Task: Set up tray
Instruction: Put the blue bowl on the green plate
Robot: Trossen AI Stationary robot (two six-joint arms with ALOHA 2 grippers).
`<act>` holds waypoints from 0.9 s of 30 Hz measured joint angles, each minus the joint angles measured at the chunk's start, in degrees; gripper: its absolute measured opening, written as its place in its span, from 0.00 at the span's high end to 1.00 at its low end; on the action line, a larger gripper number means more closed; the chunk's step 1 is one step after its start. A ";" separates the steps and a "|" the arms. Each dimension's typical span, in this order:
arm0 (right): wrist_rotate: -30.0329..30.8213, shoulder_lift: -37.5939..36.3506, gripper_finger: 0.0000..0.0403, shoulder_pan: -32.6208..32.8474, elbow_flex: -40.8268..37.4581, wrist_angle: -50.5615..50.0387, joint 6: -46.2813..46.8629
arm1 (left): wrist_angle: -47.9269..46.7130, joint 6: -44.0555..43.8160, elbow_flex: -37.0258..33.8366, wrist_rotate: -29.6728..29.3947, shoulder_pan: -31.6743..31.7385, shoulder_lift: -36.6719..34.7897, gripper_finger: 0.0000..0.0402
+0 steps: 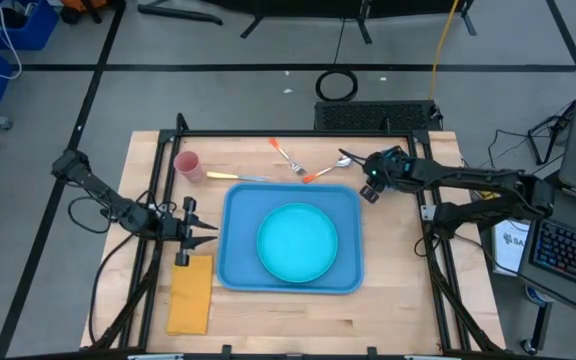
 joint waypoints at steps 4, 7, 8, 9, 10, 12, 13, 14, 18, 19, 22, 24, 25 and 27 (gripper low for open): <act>0.07 0.37 0.55 -0.68 0.00 -2.25 1.56 | 0.00 -0.32 0.00 0.02 0.00 0.00 0.74; -0.08 0.31 0.51 -1.42 0.00 -2.56 1.73 | -0.02 -0.35 0.00 0.02 0.00 0.00 0.74; -0.17 0.33 0.50 -1.64 0.00 -2.54 1.73 | -0.02 -0.33 0.00 0.02 0.00 0.00 0.74; -0.40 0.33 0.50 -1.90 0.00 -2.69 1.73 | -0.02 -0.33 0.00 0.01 0.00 -0.02 0.74; -1.22 0.33 0.49 -2.26 0.00 -2.89 1.81 | -0.01 -0.33 0.00 0.00 0.00 -0.02 0.74; -2.77 0.33 0.49 -2.95 0.00 -3.02 2.35 | -0.04 -0.28 0.00 0.01 0.00 0.00 0.74; -3.76 0.33 0.49 -3.26 0.00 -3.00 2.57 | -0.04 -0.26 0.00 0.00 0.00 -0.02 0.74; -4.65 0.33 0.49 -3.57 0.00 -3.00 2.58 | -0.04 -0.26 0.00 0.00 0.00 -0.02 0.74; -5.02 0.33 0.52 -4.13 0.00 -3.02 2.75 | -0.07 -0.17 0.00 0.00 0.00 -0.02 0.74; -5.75 0.33 0.53 -4.13 0.00 -3.12 2.76 | -0.07 -0.17 0.00 0.00 0.00 0.00 0.74; -8.80 0.33 0.57 -4.17 0.00 -3.49 2.77 | -0.07 -0.26 0.00 0.00 0.00 0.00 0.74; -10.26 0.35 0.60 -4.16 -0.02 -3.42 2.79 | -0.07 -0.26 0.00 0.00 0.00 0.00 0.74; -10.89 0.35 0.62 -4.17 -0.25 -3.19 2.80 | -0.07 -0.28 0.00 0.00 0.00 -0.02 0.74; -10.99 0.38 0.65 -4.15 -0.89 -3.12 2.78 | -0.07 -0.28 0.00 0.01 0.00 0.00 0.74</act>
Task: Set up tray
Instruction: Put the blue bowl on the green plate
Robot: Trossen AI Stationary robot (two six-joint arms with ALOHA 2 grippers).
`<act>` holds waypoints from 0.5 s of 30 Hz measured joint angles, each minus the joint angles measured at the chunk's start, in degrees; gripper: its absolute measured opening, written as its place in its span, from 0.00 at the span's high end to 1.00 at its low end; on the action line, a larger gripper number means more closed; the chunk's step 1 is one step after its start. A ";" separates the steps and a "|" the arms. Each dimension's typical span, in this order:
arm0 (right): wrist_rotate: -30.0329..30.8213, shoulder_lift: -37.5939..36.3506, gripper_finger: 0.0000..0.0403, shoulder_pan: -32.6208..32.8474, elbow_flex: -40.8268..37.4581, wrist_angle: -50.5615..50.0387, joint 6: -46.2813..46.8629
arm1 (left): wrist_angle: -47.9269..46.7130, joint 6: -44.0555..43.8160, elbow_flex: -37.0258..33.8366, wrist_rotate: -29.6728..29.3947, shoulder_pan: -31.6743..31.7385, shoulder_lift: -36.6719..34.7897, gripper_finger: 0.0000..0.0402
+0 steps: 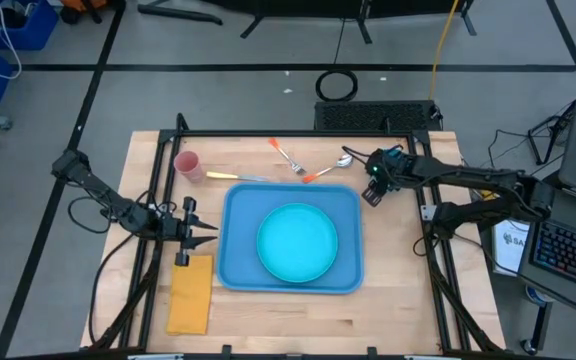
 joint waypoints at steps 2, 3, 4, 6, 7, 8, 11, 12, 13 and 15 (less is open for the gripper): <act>0.04 0.00 0.70 0.00 -1.08 0.22 0.00 | 0.02 0.00 0.00 0.01 0.00 0.00 0.74; 0.05 0.00 0.72 0.00 -1.72 0.51 -0.01 | -0.02 0.00 0.00 0.01 0.00 -0.02 0.74; 0.17 0.00 0.75 0.00 -2.36 0.89 -0.11 | 0.01 0.00 0.00 0.01 0.00 0.00 0.74; 0.18 0.00 0.81 0.00 -3.49 1.58 -0.73 | 0.01 0.00 0.00 0.01 0.00 -0.01 0.74; 0.19 0.02 0.84 0.00 -3.89 2.12 -0.84 | 0.00 0.00 0.00 0.01 0.00 -0.01 0.74; 0.19 0.02 0.88 0.00 -4.17 2.80 -1.24 | 0.00 0.00 0.00 0.01 0.00 0.00 0.74; 0.24 0.00 0.98 0.02 -4.40 4.11 -2.81 | 0.00 0.17 0.00 0.00 0.00 0.00 0.74; 0.36 0.01 0.98 0.12 -4.44 4.41 -3.02 | 0.01 0.17 0.00 0.00 0.00 -0.02 0.74; 0.37 0.02 0.98 0.15 -4.48 4.90 -3.04 | 0.01 0.20 0.00 -0.01 0.00 -0.01 0.74; 0.31 0.00 0.98 0.17 -4.48 6.03 -3.27 | 0.00 0.22 0.00 0.00 0.00 0.00 0.74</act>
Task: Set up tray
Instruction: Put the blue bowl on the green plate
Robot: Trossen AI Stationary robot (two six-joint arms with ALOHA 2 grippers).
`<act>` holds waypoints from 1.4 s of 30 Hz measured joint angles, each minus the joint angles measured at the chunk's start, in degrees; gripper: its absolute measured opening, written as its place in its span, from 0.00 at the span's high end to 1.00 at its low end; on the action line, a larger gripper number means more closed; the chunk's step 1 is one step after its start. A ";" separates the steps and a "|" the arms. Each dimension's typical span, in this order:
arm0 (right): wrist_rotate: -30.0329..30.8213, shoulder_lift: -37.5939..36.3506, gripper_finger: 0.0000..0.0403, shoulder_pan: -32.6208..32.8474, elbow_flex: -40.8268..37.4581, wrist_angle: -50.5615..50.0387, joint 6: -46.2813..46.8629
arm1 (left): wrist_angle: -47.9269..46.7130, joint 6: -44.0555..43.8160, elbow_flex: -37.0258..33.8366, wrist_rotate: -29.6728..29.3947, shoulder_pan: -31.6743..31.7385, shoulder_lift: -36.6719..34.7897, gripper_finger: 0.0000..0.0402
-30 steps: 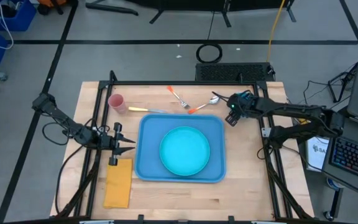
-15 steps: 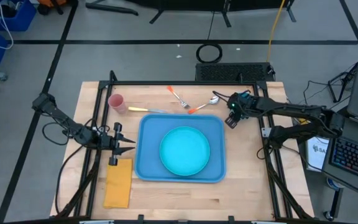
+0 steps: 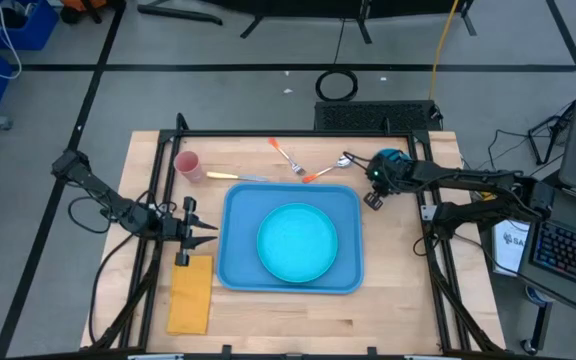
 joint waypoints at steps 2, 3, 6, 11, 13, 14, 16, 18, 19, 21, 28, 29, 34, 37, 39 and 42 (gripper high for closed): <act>0.05 0.00 0.99 0.56 0.00 0.65 -0.45 | 0.00 0.00 0.00 0.00 0.00 0.00 0.74; 0.24 0.00 0.99 1.13 0.00 1.00 -0.69 | -0.02 0.00 0.00 0.00 0.00 0.00 0.74; 0.33 0.00 0.99 3.34 0.00 3.59 -1.59 | -0.03 0.00 0.00 0.00 0.00 0.00 0.74; 4.79 -0.25 0.99 8.50 0.00 8.12 -3.12 | -0.04 0.00 0.00 0.00 0.00 -0.02 0.74; 6.39 -0.47 0.99 10.56 0.00 9.20 -3.27 | -0.04 0.00 0.00 0.00 0.00 0.00 0.74; 6.42 -0.69 1.00 11.53 0.00 9.68 -3.28 | -0.04 0.00 0.00 0.00 0.00 -0.01 0.74; 6.65 -1.37 1.00 13.75 0.00 10.76 -3.72 | -0.07 0.00 0.00 -0.02 0.00 0.00 0.74; 7.73 -2.21 1.00 16.41 0.00 12.28 -4.15 | -0.19 0.00 0.00 0.00 0.00 0.00 0.74; 7.97 -2.65 1.00 17.62 0.00 13.11 -4.29 | -0.31 0.00 0.00 -0.02 0.00 -0.02 0.74; 7.41 -3.49 1.00 20.00 0.00 15.84 -4.55 | -0.78 0.00 0.00 -0.02 0.00 0.00 0.74; -1.48 -4.24 1.00 25.94 0.02 26.71 -4.36 | -1.11 -0.43 0.00 -0.02 0.00 -0.02 0.74; -2.59 -4.17 1.00 26.73 0.02 27.81 -4.29 | -1.11 -0.45 0.00 -0.01 0.00 0.00 0.74; -4.63 -3.63 1.00 32.65 0.04 30.69 -4.53 | -1.11 -0.30 0.00 0.00 0.00 -0.02 0.74; -4.48 -3.30 1.00 36.57 0.88 31.07 -4.68 | -1.11 -0.16 0.00 0.00 0.00 0.00 0.74; -4.46 -2.51 1.00 38.77 1.83 31.07 -4.36 | -1.11 -0.01 0.00 -0.01 0.00 0.00 0.74; -4.41 -0.36 1.00 41.87 3.89 31.12 -4.27 | -1.11 0.43 0.00 -0.03 0.00 -0.01 0.74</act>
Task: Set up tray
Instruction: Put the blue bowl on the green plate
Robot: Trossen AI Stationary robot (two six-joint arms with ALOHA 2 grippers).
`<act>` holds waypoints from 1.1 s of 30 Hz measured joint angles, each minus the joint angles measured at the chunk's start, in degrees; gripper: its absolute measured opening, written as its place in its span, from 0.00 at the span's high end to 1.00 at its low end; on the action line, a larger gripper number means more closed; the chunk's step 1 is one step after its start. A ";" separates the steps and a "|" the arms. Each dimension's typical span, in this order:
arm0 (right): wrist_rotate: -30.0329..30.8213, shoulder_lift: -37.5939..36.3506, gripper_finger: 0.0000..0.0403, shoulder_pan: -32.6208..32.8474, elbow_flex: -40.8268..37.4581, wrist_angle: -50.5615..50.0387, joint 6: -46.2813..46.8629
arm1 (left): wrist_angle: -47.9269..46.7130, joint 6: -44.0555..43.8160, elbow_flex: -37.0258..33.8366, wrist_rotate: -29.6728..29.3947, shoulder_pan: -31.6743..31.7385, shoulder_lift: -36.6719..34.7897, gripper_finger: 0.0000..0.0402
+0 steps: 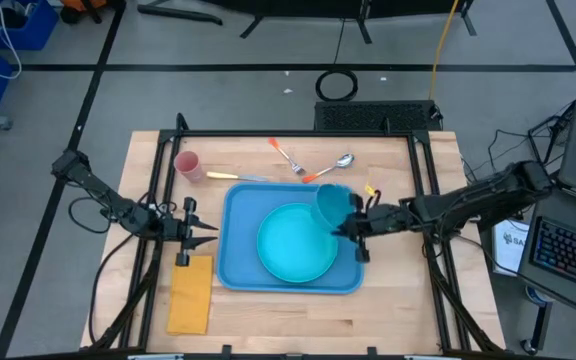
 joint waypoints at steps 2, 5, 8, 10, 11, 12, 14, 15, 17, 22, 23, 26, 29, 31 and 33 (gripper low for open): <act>-0.12 2.27 1.00 1.54 1.66 -0.63 0.21 | 0.00 0.22 0.00 0.00 0.00 0.02 0.74; -0.07 6.84 1.00 3.24 4.80 -1.79 0.85 | 0.00 0.23 0.00 0.00 0.00 0.02 0.74; -0.10 12.11 1.00 4.43 8.70 -5.14 0.24 | 0.07 0.20 0.00 0.00 0.00 0.02 0.74; -0.16 15.87 1.00 4.77 11.56 -7.61 -0.73 | 0.09 0.21 0.00 0.00 0.00 0.00 0.74; -0.11 17.66 1.00 4.77 13.09 -9.18 -1.28 | 0.09 0.18 0.00 0.00 0.00 0.01 0.74; -0.04 19.41 1.00 4.78 14.68 -10.40 -1.98 | 0.07 0.17 0.00 -0.01 0.00 0.02 0.74; 0.06 22.61 1.00 5.00 17.99 -12.69 -4.07 | 0.09 0.20 0.00 -0.02 0.00 0.00 0.74; 0.03 24.13 1.00 5.07 19.56 -13.93 -5.41 | 0.08 0.20 0.00 -0.02 0.00 0.00 0.74; -0.01 26.91 1.00 5.18 22.59 -15.81 -7.63 | -0.01 0.32 0.00 -0.02 0.00 0.02 0.74; -0.15 32.30 1.00 5.32 29.65 -22.54 -12.57 | -0.15 0.62 0.00 -0.03 0.00 0.00 0.74; -0.09 33.30 1.00 5.37 30.89 -24.12 -13.69 | -0.15 0.63 0.00 -0.04 0.00 0.00 0.74; -1.74 35.74 1.00 5.58 33.59 -26.26 -16.36 | -0.18 0.64 0.00 -0.04 0.00 0.00 0.74; -4.62 37.13 1.00 5.61 34.58 -26.62 -17.02 | -0.20 0.60 0.00 -0.02 0.00 0.02 0.74; -4.55 37.71 1.00 5.56 34.58 -27.01 -17.20 | -0.15 0.55 0.00 -0.02 0.00 0.00 0.74; -4.53 37.96 1.00 5.40 34.58 -27.51 -17.36 | -0.17 0.55 0.00 0.00 0.00 0.01 0.74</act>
